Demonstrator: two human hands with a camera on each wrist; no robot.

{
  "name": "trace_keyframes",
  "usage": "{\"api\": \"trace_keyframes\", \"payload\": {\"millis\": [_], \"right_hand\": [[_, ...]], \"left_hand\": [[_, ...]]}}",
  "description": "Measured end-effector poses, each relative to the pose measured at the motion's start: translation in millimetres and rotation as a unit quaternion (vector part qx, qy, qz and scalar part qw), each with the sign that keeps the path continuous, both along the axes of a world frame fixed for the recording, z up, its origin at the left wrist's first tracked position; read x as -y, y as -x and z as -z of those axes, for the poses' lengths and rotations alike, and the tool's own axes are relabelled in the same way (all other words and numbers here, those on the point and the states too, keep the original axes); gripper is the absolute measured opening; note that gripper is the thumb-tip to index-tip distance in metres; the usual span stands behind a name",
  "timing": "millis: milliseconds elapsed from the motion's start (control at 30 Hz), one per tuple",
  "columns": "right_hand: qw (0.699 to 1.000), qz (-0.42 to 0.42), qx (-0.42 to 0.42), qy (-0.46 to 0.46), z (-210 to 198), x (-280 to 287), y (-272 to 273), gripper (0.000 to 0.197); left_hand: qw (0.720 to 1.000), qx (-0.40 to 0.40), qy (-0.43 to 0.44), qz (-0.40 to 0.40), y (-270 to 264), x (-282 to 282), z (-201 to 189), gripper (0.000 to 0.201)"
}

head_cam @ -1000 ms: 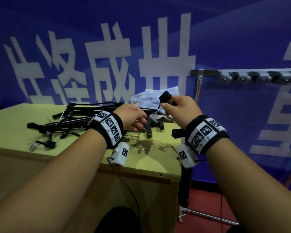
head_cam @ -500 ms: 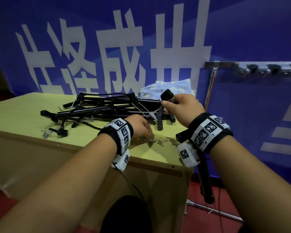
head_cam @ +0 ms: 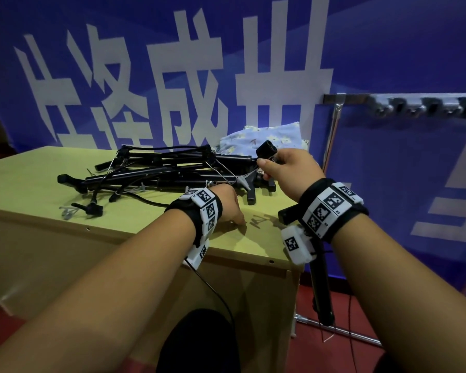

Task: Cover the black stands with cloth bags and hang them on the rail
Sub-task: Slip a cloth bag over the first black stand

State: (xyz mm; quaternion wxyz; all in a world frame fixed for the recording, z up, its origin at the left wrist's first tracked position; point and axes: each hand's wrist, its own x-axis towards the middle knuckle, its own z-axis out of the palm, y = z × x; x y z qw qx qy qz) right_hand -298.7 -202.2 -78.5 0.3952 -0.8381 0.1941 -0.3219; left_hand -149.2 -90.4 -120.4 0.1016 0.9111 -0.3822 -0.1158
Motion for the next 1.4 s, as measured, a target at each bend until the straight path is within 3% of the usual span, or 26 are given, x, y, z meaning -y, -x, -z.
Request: {"api": "trace_keyframes", "payload": {"millis": [200,667,967,1067,1200,1400], "right_hand": [[1.000,-0.003,0.012,-0.016,2,5,2,0.029],[1.000,-0.005,0.012,-0.017,7,10,6,0.027],[0.999,0.004,0.036,-0.038,9,20,13,0.023],[0.998,0.003,0.040,-0.045,11,22,13,0.024],[0.999,0.007,0.037,-0.037,12,21,15,0.027],[0.999,0.002,0.033,-0.035,14,21,16,0.025]], "left_hand": [[1.000,0.004,0.022,-0.020,-2,0,-7,0.022],[1.000,0.010,-0.027,0.011,4,-1,-4,0.034],[0.993,-0.023,0.111,-0.033,-3,-1,-40,0.032],[0.996,0.005,0.085,-0.038,-6,0,-37,0.031],[0.994,0.104,-0.009,-0.038,-7,0,-20,0.040],[0.986,0.148,-0.071,-0.020,-2,-1,-12,0.044]]}}
